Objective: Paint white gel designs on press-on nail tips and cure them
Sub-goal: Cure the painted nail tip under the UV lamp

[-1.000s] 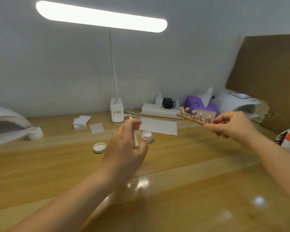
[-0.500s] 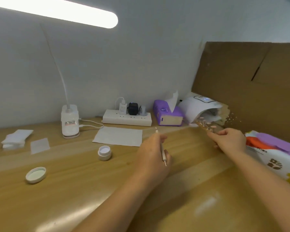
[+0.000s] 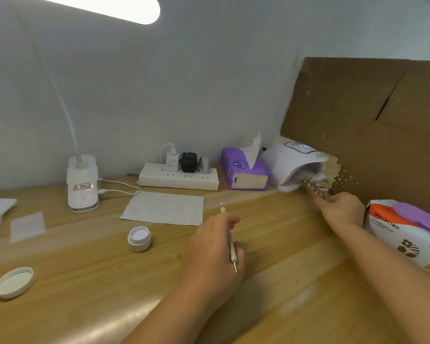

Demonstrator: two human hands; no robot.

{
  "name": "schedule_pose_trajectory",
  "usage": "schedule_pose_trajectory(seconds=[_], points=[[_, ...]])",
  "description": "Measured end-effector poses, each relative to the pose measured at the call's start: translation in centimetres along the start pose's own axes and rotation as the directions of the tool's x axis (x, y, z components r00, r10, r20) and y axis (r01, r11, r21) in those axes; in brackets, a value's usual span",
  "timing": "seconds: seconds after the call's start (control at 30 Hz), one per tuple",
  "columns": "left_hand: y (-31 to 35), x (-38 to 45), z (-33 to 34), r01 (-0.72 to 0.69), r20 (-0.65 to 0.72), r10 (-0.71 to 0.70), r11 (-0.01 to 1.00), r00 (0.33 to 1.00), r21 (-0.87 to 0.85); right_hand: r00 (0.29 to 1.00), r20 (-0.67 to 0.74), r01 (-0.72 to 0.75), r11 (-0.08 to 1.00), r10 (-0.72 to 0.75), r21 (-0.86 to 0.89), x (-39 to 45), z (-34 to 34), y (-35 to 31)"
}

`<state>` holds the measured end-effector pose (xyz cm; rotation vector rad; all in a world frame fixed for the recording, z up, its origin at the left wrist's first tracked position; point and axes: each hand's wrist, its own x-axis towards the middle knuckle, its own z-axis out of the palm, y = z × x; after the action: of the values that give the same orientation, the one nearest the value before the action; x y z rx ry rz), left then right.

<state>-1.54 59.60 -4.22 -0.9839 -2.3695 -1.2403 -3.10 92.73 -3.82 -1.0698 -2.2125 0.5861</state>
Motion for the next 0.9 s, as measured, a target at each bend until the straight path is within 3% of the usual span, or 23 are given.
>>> schedule_pose_trajectory(seconds=[0.3, 0.5, 0.63, 0.8, 0.9], points=[[-0.2, 0.0, 0.4, -0.033, 0.016, 0.033, 0.999, 0.999, 0.028, 1.0, -0.019, -0.006, 0.998, 0.008, 0.062, 2.0, 2.1, -2.2], [-0.3, 0.4, 0.7, -0.03, 0.025, 0.029, 0.999, 0.999, 0.044, 0.992, -0.005, -0.129, 0.992, 0.129, 0.012, 4.8, 3.9, -4.0], [-0.3, 0.5, 0.7, -0.013, 0.04, 0.011, 0.999, 0.999, 0.04, 0.977, 0.0, -0.213, 0.972, 0.214, 0.098, 5.6, 4.9, -4.7], [-0.4, 0.5, 0.7, 0.021, 0.038, -0.022, 0.999, 0.999, 0.035, 0.991, 0.086, -0.122, 0.962, 0.104, 0.244, 5.9, 5.6, -4.3], [-0.4, 0.4, 0.6, 0.033, 0.047, -0.034, 0.999, 0.998, 0.038, 0.997, 0.076, -0.05, 0.974, 0.033, 0.222, 5.1, 4.9, -4.0]])
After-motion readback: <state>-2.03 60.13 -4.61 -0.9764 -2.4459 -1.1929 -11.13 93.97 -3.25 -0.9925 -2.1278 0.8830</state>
